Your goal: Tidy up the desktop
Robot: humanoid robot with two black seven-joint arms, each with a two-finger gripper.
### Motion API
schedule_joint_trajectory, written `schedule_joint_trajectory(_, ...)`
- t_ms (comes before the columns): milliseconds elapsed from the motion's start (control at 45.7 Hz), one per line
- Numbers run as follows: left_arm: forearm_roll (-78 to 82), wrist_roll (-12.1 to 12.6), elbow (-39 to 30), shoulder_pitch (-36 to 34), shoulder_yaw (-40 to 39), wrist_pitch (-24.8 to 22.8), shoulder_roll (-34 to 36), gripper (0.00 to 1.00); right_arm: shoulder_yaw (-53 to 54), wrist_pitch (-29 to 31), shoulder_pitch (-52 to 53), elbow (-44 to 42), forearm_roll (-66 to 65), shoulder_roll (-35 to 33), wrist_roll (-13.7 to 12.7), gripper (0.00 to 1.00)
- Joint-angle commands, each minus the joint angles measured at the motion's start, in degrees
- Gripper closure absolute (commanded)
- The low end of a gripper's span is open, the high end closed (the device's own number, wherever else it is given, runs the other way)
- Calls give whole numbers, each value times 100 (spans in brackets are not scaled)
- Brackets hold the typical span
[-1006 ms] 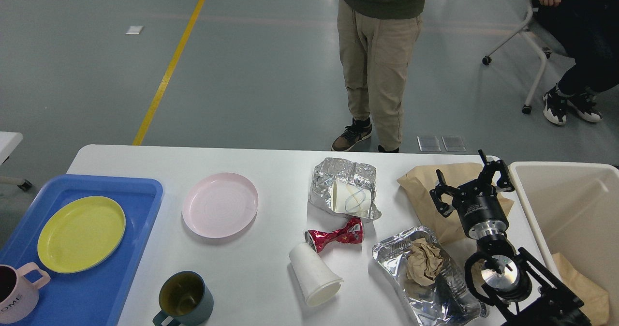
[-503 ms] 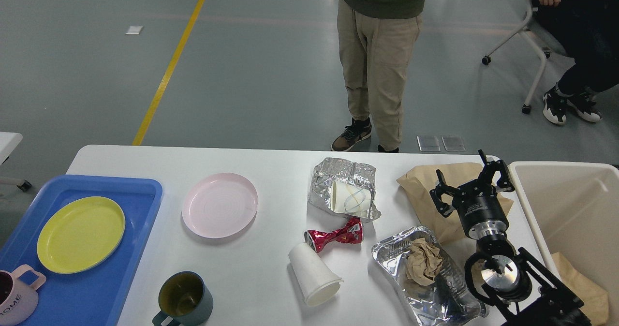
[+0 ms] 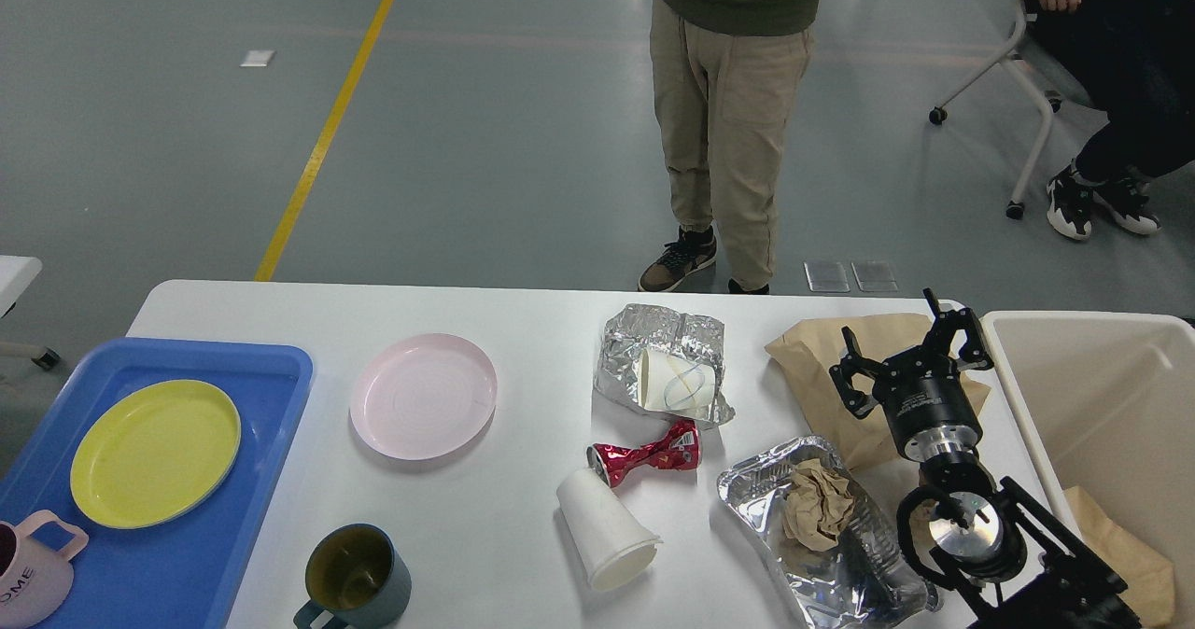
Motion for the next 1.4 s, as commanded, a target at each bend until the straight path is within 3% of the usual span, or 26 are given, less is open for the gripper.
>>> schedule_joint_trajectory(0, 3, -7, -390, -1000, 966, -70, 29, 10, 0, 0, 0, 1, 2, -1, 0, 0)
schedule_joint_trajectory(175, -85, -95, -1005, -2801, 2522, -123, -726, 10, 0, 0, 0, 1, 2, -1, 0, 0)
schedule_joint_trajectory(284, -304, -51, -1383, -3637, 2988, -255, -1543, 10, 0, 0, 0, 1, 2, -1, 0, 0)
schedule_joint_trajectory(459, -1112, -51, -2587, -5455, 3744, -782, -2791, 9, 0, 0, 0, 1, 2, -1, 0, 0)
schedule_joint_trajectory(656, -2168, -42, -3870, -7214, 3824, -984, -4312, 7, 0, 0, 0, 1, 2, -1, 0, 0)
schedule_joint_trajectory(744, -2396, -51, -4187, -7785, 3754, -1133, -4646, 6, 0, 0, 0, 1, 2, -1, 0, 0)
schedule_joint_trajectory(1050, -3011, -95, -4978, -9034, 3692, -1600, -4867, 6, 0, 0, 0, 1, 2, -1, 0, 0)
schedule_joint_trajectory(1225, -3214, -95, -5102, -9210, 3684, -1916, -4998, 6, 0, 0, 0, -8, 2, -1, 0, 0)
schedule_joint_trajectory(1378, -3205, -77, -5049, -9114, 3692, -1916, -5297, 5, 0, 0, 0, 1, 2, -1, 0, 0)
